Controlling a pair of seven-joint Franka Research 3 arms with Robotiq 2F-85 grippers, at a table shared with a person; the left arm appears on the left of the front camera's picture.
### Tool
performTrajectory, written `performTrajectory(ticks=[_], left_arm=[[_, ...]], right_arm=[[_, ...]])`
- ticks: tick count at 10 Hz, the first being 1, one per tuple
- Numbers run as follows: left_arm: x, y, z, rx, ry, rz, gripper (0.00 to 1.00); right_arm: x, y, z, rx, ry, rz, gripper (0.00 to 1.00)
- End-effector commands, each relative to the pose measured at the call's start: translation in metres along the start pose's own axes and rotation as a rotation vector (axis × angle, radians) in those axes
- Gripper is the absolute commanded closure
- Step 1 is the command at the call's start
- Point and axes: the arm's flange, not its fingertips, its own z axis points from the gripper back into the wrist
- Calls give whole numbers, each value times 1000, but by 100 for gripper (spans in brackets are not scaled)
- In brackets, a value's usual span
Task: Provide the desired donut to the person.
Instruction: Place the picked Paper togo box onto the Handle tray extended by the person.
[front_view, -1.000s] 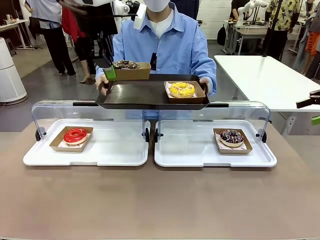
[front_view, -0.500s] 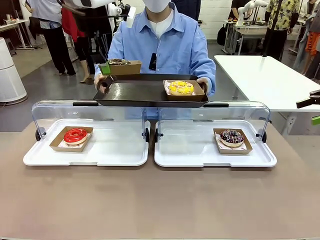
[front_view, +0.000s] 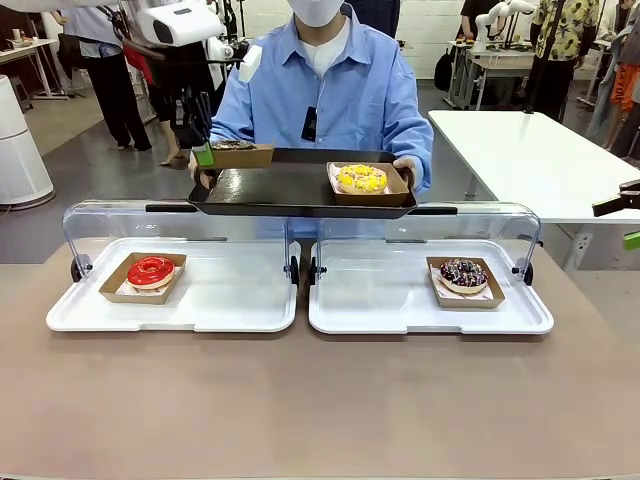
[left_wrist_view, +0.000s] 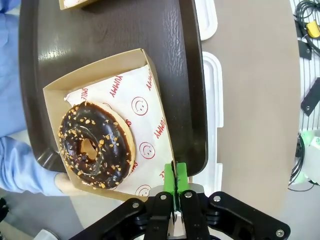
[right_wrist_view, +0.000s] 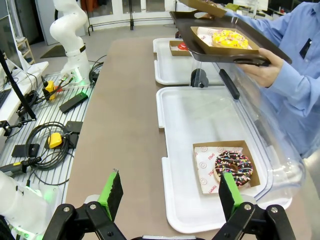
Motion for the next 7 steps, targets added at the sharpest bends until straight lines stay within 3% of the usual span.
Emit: performTrajectory(ticks=[1,7], left_arm=[[-8,7,-2,-44,-36,-10,99],[-11,16,-22,-73,-42,-15,99]], right_arm=[[-1,1,0,3,-8,2,0],[-1,1,0,3,-8,2,0]])
